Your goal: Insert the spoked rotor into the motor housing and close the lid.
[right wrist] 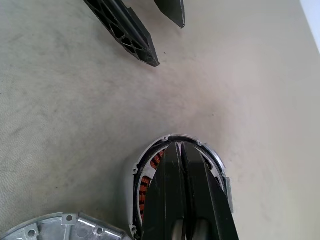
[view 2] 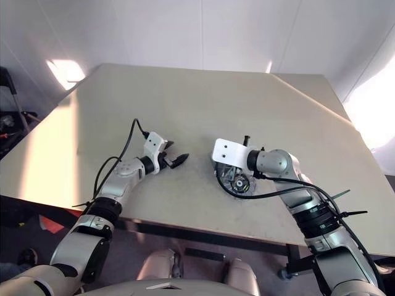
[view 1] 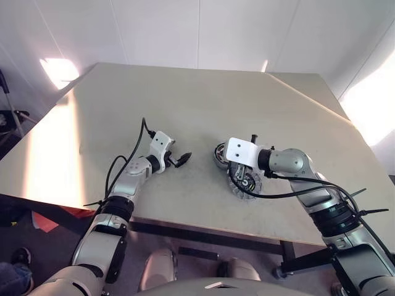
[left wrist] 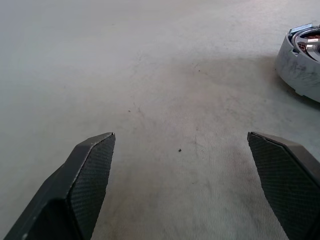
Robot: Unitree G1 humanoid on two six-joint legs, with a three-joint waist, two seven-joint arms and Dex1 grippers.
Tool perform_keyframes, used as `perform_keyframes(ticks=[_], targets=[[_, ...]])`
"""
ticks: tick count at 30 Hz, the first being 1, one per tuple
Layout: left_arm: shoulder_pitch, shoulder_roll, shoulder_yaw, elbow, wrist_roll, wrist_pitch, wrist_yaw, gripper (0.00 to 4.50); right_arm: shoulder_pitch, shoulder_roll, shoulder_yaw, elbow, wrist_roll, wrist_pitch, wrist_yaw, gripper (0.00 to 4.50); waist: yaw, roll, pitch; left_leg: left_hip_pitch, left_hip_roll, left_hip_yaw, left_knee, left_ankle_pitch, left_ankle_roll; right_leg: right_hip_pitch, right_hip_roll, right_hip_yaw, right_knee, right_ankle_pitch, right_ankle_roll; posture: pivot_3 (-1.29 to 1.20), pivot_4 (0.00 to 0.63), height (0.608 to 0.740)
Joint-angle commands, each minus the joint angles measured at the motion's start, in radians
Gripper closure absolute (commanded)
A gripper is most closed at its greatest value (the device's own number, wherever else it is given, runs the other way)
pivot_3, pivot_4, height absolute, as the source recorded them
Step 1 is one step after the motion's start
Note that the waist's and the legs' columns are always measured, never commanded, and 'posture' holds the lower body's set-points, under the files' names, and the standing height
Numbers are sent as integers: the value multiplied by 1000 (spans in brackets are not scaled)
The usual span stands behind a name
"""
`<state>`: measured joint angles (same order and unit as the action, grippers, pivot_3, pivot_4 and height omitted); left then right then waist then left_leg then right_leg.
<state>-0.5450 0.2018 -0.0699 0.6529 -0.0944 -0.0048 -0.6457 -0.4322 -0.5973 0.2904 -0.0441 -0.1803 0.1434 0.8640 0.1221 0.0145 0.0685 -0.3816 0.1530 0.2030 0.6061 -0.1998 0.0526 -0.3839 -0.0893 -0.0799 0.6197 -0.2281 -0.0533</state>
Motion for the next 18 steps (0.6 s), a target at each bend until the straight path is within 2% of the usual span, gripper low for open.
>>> perform_keyframes(ticks=[1,10,13,18], targets=[[-18,5,16,-14,-4,-22,3,0,-66,6,-51,32,3,8,-46,4493,-1,0,0,0,0,0,0,0,0,0,0,0,0,0,0,0,0,740],[-19,7,15,-14,-3,-23,2,0,-24,30,2,243,-35,-62,-100,4493,0,0,0,-1,0,0,0,0,0,0,0,0,-1,0,0,0,0,740],[-17,8,15,-16,-3,-22,2,0,6,34,22,258,-56,-90,-111,4493,-1,0,0,0,0,0,0,0,0,0,0,0,-1,0,0,0,0,740],[-16,8,15,-17,-3,-22,3,0,-25,29,-40,186,4,-89,-90,4493,-1,0,0,1,0,0,-1,0,0,1,0,0,-1,0,0,0,0,740]])
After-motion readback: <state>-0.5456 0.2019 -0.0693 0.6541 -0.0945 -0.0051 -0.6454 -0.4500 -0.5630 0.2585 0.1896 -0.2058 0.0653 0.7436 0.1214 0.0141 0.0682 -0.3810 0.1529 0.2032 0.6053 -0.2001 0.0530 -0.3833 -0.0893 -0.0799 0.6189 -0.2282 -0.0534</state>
